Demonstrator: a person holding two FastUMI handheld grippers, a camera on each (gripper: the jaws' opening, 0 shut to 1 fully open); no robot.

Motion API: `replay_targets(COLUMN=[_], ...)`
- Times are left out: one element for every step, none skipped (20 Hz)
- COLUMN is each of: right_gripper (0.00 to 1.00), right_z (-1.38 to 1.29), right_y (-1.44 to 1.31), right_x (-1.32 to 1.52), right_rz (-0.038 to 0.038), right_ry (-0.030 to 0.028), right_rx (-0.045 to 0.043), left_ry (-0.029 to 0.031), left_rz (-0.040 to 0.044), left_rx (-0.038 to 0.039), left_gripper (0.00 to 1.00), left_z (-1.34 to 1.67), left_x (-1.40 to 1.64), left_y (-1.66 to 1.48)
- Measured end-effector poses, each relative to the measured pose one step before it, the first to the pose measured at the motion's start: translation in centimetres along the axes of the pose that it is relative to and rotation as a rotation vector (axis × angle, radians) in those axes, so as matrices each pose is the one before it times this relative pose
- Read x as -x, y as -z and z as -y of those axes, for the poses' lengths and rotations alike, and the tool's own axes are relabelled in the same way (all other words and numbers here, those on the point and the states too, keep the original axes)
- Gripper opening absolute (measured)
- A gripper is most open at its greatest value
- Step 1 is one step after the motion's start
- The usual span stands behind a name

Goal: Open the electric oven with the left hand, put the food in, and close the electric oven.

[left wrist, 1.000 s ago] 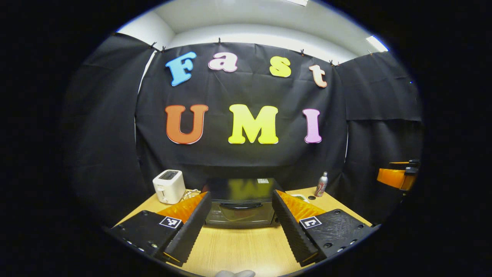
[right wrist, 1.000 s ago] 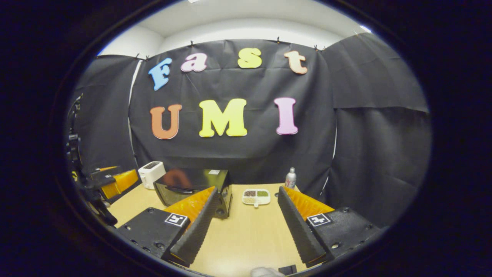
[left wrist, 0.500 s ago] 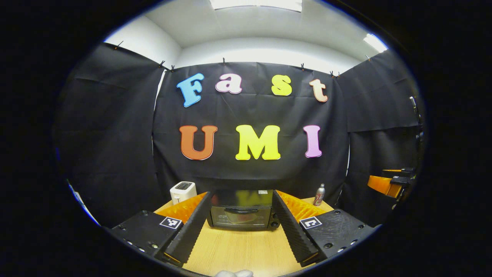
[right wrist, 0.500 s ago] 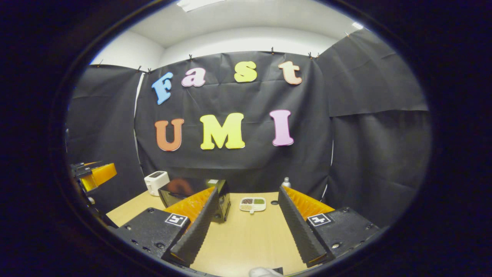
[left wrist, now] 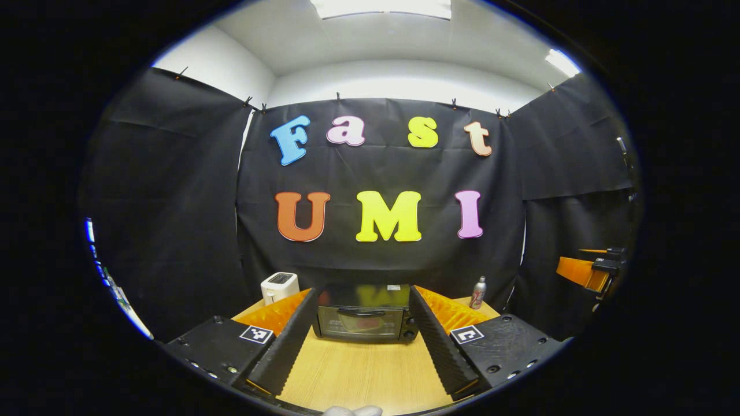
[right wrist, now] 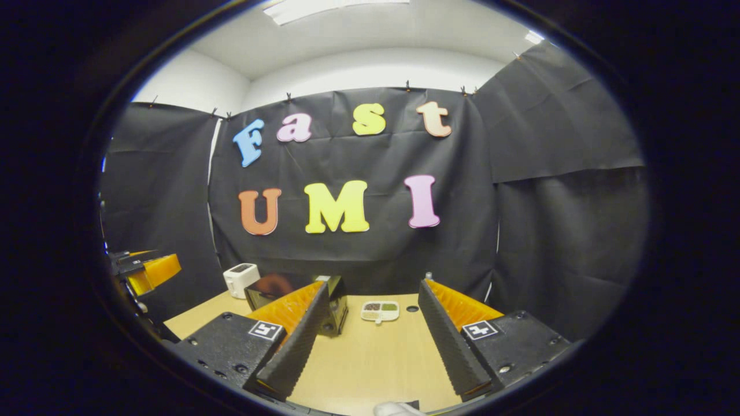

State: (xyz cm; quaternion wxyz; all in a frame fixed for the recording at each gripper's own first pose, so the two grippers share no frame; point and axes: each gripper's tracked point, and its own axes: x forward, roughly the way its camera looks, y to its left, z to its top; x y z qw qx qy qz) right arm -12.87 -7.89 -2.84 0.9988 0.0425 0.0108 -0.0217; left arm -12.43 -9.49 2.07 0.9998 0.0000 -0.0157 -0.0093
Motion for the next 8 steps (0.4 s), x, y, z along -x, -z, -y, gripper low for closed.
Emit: replay_targets(right_gripper=[0.95, 0.96, 0.96, 0.96, 0.96, 0.96, 0.96, 0.96], right_z=[-0.058, -0.095, 0.184, 0.13, 0.062, 0.083, 0.127, 0.129], right_y=[-0.323, -0.169, 0.064, -0.027, -0.033, -0.033, 0.036, 0.057], right_x=[0.191, 0.203, 0.056, 0.093, 0.064, 0.06, -0.017, 0.006], right_rz=[0.00775, 0.00352, 0.00206, -0.00058, 0.00217, -0.00064, 0.00099, -0.00049], right_ry=[-0.00479, -0.00595, -0.00164, -0.00048, -0.00175, 0.00091, 0.0006, 0.00086], right_rx=[0.00085, -0.00121, 0.00015, -0.00188, -0.00305, 0.00031, 0.00144, 0.00179], left_ry=[0.00109, 0.00044, 0.00331, 0.00221, 0.00222, -0.00318, 0.00346, 0.0019], left_rz=[0.00166, 0.00123, 0.00192, 0.00263, 0.00183, 0.00742, 0.0011, -0.00117], left_rx=[-0.00397, -0.00244, 0.00021, -0.00088, -0.0035, -0.00395, -0.00386, 0.0004], left_gripper=[0.95, 0.95, 0.95, 0.95, 0.95, 0.96, 0.96, 0.95], left_z=[0.199, 0.205, 0.255, 0.346, 0.175, -0.029, 0.115, 0.211], left_x=[0.196, 0.18, 0.041, 0.252, 0.12, -0.023, -0.098, -0.07], left_y=[-0.167, 0.007, -0.021, -0.166, -0.145, -0.299, -0.12, 0.203])
